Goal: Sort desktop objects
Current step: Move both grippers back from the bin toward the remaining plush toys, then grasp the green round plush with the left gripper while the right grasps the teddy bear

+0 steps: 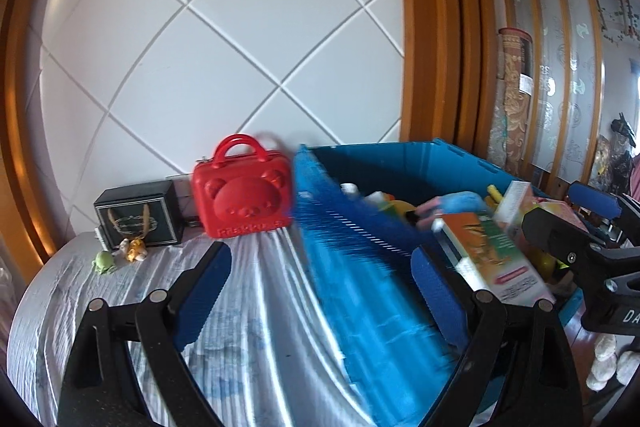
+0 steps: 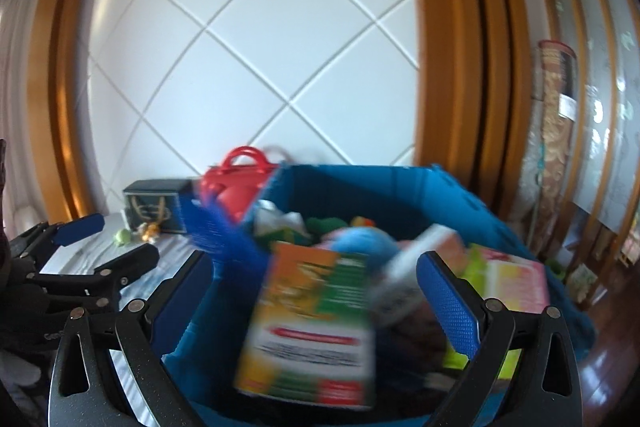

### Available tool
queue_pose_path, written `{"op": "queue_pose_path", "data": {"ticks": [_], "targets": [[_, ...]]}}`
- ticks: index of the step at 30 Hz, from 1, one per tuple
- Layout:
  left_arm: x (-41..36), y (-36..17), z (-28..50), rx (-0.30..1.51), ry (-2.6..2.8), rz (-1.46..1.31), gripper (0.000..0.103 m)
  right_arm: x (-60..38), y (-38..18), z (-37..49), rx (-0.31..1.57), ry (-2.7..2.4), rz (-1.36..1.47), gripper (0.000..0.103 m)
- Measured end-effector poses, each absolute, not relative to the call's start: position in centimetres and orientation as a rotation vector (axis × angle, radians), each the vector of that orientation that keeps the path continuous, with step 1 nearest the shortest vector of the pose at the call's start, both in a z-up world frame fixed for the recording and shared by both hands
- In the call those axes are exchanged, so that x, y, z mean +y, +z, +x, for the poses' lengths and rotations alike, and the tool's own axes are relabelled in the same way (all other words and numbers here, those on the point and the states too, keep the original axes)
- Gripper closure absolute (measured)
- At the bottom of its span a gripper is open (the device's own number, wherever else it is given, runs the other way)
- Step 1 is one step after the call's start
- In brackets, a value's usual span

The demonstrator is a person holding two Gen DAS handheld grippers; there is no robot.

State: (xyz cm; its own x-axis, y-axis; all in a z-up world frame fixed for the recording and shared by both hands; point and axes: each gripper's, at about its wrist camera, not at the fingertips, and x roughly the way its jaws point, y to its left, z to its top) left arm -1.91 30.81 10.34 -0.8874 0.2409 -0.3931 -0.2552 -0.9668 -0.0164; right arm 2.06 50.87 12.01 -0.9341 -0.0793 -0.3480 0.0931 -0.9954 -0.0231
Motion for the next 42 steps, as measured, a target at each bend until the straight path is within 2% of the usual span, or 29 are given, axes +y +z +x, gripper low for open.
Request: {"op": "queue_pose_path", "data": {"ticks": [9, 20, 26, 29, 36, 42], "targets": [[17.7, 8.9, -5.0, 0.039, 2.901, -0.672, 0.011, 36.7, 11.9, -1.0, 0.052, -2.905, 0.519, 0.0], [3.3, 4.9, -10.0, -0.09, 3.012, -0.87, 0.011, 23.2, 8.1, -9.4, 0.086, -2.73, 0.715, 0.0], [-3.2, 1.7, -14.4, -0.075, 3.072, -1.026, 0.011, 18.4, 5.3, -15.9, 0.121, -2.647, 0.829, 0.0], [-6.4, -0.1, -17.4, -0.037, 3.095, -1.123, 0.011, 17.0, 3.3, -19.2, 0.109, -2.6, 0.912, 0.0], [-13.5, -6.1, -27.3, -0.083, 3.055, -1.346, 0.011, 13.2, -2.0, -28.3, 0.105, -2.55, 1.062, 0.0], [-16.9, -11.7, -35.7, -0.094, 3.037, -1.429, 0.011, 10.8, -6.6, -36.2, 0.096, -2.546, 1.137, 0.0]]}}
